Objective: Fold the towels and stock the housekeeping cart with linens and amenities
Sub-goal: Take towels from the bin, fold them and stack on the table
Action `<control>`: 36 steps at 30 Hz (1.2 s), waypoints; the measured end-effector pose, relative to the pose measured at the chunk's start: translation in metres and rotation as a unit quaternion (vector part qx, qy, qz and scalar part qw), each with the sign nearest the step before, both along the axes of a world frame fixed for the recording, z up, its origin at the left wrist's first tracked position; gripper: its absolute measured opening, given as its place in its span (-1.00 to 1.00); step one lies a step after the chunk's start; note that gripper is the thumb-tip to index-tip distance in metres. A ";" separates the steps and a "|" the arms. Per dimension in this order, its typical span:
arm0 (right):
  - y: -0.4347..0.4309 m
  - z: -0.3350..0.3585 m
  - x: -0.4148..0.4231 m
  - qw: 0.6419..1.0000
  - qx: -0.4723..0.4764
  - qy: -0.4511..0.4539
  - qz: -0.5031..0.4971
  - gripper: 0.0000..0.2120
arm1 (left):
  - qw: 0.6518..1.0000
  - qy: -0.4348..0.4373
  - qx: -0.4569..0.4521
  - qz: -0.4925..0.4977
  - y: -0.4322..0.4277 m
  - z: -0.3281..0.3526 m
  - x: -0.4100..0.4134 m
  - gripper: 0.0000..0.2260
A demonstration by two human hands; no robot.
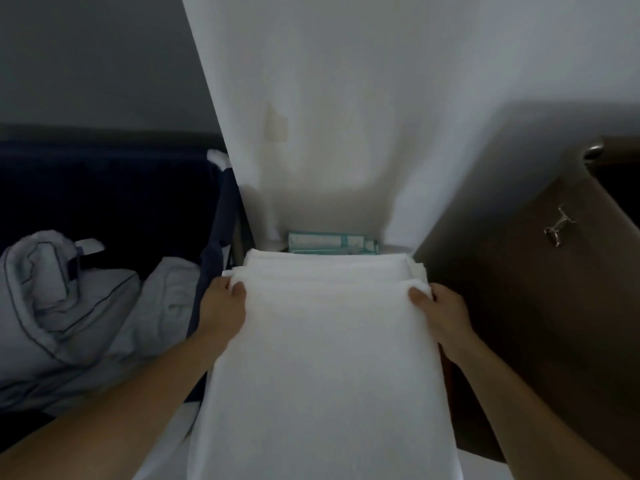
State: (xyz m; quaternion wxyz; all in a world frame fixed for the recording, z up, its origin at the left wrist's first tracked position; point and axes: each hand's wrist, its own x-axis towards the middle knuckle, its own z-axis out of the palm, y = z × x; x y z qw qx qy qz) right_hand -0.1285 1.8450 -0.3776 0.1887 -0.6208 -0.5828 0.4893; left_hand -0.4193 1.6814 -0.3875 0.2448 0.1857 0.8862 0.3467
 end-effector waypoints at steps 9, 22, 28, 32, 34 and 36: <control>0.041 -0.004 -0.038 0.999 0.035 0.001 -0.024 -0.75 | 0.966 0.222 -0.071 -0.108 0.010 -0.007 -0.044 -0.74; -0.033 -0.012 -0.002 0.998 -0.001 -0.055 -0.010 -0.50 | 0.854 0.303 -0.173 -0.387 -0.053 -0.031 0.019 -0.30; -0.101 -0.017 0.032 0.997 -0.059 -0.039 -0.011 -0.58 | 0.822 0.251 -0.220 -0.462 -0.108 -0.046 0.042 -0.38; -0.132 -0.018 0.054 0.990 -0.093 -0.109 0.015 -0.32 | 0.833 0.255 -0.190 -0.454 -0.143 -0.054 0.051 -0.37; -0.140 -0.018 0.063 0.986 -0.106 -0.128 0.019 -0.25 | 0.842 0.239 -0.186 -0.445 -0.152 -0.053 0.057 -0.36; -0.145 -0.018 0.069 0.987 -0.109 -0.117 0.022 -0.27 | 0.854 0.224 -0.188 -0.431 -0.157 -0.049 0.061 -0.36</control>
